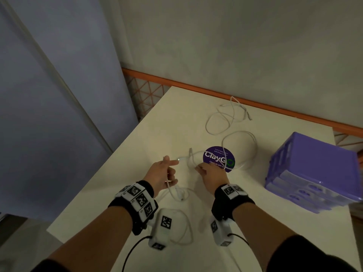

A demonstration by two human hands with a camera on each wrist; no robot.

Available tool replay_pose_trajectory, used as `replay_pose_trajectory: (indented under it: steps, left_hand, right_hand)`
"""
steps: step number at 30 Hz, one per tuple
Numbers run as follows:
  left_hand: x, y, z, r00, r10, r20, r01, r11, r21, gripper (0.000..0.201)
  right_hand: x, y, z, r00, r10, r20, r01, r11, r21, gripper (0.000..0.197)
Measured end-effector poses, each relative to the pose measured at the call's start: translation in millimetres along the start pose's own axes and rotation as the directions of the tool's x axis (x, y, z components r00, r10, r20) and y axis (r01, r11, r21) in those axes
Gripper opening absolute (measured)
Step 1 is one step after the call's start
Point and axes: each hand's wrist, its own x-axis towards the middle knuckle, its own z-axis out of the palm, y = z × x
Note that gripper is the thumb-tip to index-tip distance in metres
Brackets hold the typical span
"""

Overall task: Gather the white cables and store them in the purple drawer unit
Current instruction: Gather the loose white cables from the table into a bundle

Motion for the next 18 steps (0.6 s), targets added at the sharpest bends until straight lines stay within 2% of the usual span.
replay_pose_trajectory:
  steps: [4,8,13,15,18]
  left_hand:
    - [-3.4,1.0,13.8,0.997,0.005,0.078,-0.003,1.000,-0.021,0.044]
    - [-2.3,12.7,30.3,0.990,0.073,0.121,-0.059,0.991,-0.120,0.045]
    - [-0.4,23.9,53.1,0.972,0.144,0.184,-0.088,0.956,-0.281,0.040]
    - [3.2,26.7,62.1,0.966,0.176,0.192,-0.116,0.951,-0.286,0.040]
    - [5.8,34.4,67.3,0.961,0.208,0.180,-0.166,0.960,-0.225,0.037]
  right_hand:
    - [-24.9,-8.0,-9.9,0.988,-0.037,-0.149,0.084,0.942,0.326,0.027]
    - [-58.7,-21.6,-15.9,0.971,-0.088,-0.224,0.183,0.874,0.450,0.024]
    - [-78.4,-23.7,-25.9,0.973,-0.079,-0.218,0.169,0.886,0.433,0.025]
    - [-83.3,-23.5,-32.7,0.981,-0.068,-0.180,0.144,0.880,0.452,0.025]
    - [-80.7,-19.9,-44.7,0.992,-0.021,-0.121,0.086,0.822,0.563,0.026]
